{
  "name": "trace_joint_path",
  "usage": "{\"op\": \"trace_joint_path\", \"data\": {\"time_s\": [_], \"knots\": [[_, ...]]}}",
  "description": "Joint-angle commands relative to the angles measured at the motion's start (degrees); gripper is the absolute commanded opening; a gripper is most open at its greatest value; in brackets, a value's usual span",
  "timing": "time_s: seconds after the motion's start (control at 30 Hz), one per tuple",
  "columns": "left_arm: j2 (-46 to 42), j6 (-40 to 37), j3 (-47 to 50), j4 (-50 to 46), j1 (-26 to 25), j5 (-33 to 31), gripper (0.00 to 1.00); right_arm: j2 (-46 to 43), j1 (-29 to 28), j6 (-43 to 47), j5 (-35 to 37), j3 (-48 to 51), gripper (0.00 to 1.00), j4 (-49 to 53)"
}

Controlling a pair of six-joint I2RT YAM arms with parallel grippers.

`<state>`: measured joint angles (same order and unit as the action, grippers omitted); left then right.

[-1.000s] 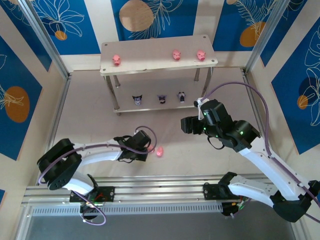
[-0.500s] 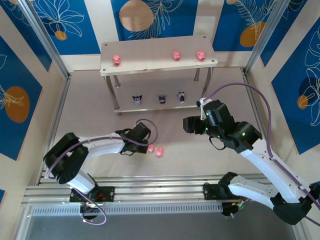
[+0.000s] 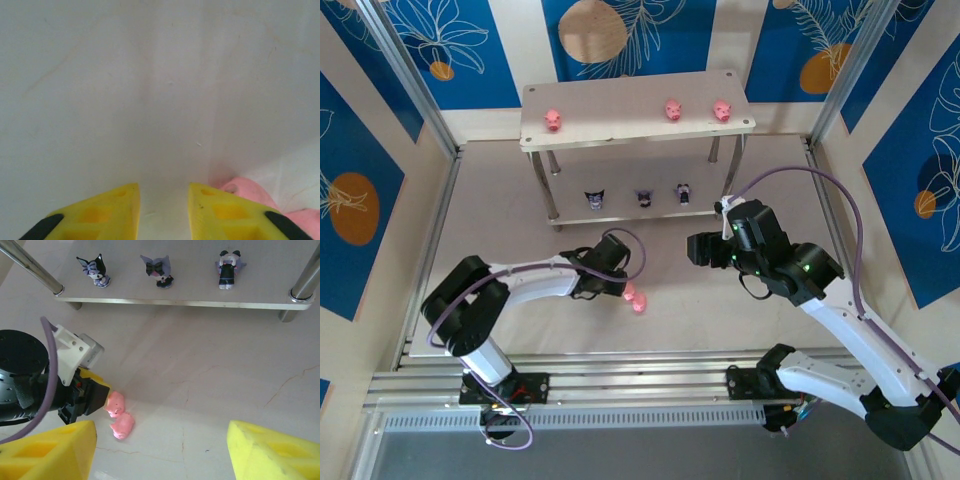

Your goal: Place and organize the plastic toys onto the shelf

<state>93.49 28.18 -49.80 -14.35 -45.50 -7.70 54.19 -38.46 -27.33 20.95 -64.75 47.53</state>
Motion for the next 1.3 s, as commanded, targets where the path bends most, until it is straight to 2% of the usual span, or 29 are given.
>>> {"op": "trace_joint_path", "data": {"time_s": [0.0,0.2,0.43,0.8,1.27], "knots": [[-3.46,-1.53,-0.89,-0.87,1.21,-2.23,0.37,-0.76,0.49,0.61,-0.89,0.91,0.70,-0.51],[-8.87,-0.17,-0.06,-2.06,0.59,2.64,0.44,-0.67,0.66,0.34,-1.17,1.12,0.70,-0.93],[-12.19,5.68,2.78,-2.55,-3.16,4.45,0.44,-0.58,0.84,0.08,-1.90,1.47,0.70,-2.03],[-7.98,10.67,2.84,-1.61,-7.49,1.93,0.43,-1.12,1.31,0.63,-2.43,2.20,0.70,-2.87],[-0.52,11.41,0.81,1.72,-7.80,2.17,0.41,-3.69,5.08,1.34,-5.09,4.45,0.71,-3.43]]}}
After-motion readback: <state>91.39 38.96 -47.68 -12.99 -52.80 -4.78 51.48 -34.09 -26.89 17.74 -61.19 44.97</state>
